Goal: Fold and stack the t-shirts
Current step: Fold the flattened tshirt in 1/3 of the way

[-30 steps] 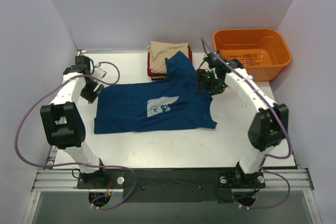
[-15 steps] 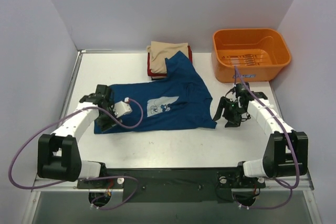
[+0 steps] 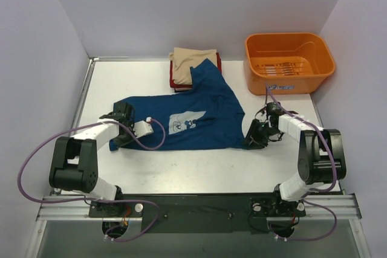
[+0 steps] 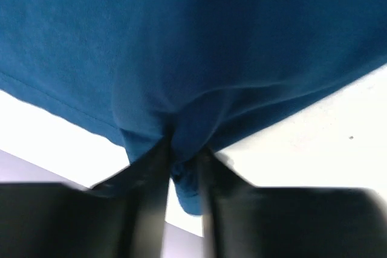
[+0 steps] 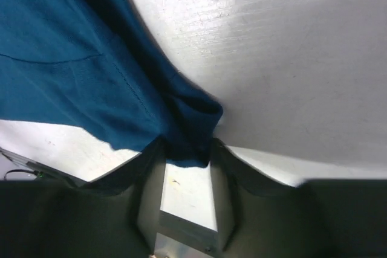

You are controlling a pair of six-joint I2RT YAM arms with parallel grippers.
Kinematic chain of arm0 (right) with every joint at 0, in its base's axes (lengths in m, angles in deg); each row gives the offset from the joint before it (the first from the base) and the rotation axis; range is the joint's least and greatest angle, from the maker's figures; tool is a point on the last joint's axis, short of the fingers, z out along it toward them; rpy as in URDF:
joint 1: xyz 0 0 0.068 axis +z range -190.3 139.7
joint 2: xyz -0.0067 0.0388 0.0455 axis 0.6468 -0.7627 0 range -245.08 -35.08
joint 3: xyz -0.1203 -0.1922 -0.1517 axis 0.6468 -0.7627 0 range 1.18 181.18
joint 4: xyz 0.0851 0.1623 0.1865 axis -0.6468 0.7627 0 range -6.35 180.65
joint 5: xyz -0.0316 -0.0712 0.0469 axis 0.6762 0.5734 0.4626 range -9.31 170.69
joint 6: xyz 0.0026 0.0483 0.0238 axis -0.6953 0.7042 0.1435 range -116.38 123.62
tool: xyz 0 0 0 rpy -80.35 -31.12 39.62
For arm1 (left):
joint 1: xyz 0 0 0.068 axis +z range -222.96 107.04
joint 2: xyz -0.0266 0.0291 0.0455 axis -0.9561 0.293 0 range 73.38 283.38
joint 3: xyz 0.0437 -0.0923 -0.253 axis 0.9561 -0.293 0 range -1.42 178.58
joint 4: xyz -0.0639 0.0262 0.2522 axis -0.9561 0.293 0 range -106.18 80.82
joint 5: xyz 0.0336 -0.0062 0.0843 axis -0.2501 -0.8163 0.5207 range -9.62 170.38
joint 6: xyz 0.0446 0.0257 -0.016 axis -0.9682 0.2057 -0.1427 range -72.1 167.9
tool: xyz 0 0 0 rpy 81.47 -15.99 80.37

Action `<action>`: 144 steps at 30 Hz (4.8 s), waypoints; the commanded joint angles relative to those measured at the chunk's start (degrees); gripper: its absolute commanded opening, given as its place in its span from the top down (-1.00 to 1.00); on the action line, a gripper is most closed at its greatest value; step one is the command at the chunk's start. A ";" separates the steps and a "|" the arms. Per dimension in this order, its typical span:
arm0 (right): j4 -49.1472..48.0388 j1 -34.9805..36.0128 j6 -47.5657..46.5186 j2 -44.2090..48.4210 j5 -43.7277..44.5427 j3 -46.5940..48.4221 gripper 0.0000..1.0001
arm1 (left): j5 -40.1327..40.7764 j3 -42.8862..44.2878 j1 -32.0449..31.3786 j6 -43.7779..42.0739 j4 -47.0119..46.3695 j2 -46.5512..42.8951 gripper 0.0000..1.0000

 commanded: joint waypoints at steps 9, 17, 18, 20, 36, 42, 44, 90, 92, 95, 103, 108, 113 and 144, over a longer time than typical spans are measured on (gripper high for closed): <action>12.74 -11.54 0.22 10.77 4.20 -2.95 1.00 | 1.46 -0.44 4.45 -3.71 7.09 -8.64 1.00; 32.00 -9.10 5.83 27.65 6.31 -6.53 1.00 | -0.92 -6.67 1.73 -9.61 30.03 -22.97 1.00; 32.80 -8.83 7.23 29.31 6.75 -8.28 1.00 | -0.22 -7.98 1.64 -10.05 30.92 -23.67 1.00; 35.17 -7.78 8.73 31.16 6.85 -11.36 1.00 | 1.45 -9.65 1.64 -10.66 32.42 -24.64 1.00; 48.53 0.05 14.37 35.83 13.00 -12.88 -0.05 | 8.48 -13.00 1.03 -17.26 36.81 -26.76 -0.32; 51.54 -0.31 13.93 39.35 18.88 -0.50 -0.23 | 10.87 -1.86 0.94 -17.08 39.89 -25.01 -0.45; 48.65 0.74 11.56 37.08 17.93 3.11 -0.21 | 5.96 7.53 -0.11 -14.20 40.85 -21.16 -0.47; 8.81 16.92 23.07 22.82 9.92 -22.10 1.00 | -21.13 29.10 -49.35 43.91 -5.46 17.55 1.00; 9.43 17.01 22.63 22.65 10.27 -22.10 1.00 | -21.66 28.92 -46.72 45.23 -5.81 16.93 1.00; 9.69 16.92 22.36 22.30 10.45 -22.01 1.00 | -20.43 27.87 -42.93 46.55 -6.86 16.49 1.00; 10.57 17.01 21.22 22.12 10.54 -21.49 1.00 | -23.82 25.31 -38.52 45.07 -5.65 15.61 1.00; 10.84 17.01 20.87 21.51 10.71 -20.61 1.00 | -31.50 27.52 -49.23 38.82 -3.96 12.97 0.10; 11.01 17.01 20.61 21.42 10.80 -20.17 1.00 | -31.87 31.02 -50.30 39.35 -2.65 20.86 -0.15; 11.19 16.57 20.69 23.35 11.15 -23.16 1.00 | -22.72 26.03 -39.84 45.85 -7.66 19.03 1.00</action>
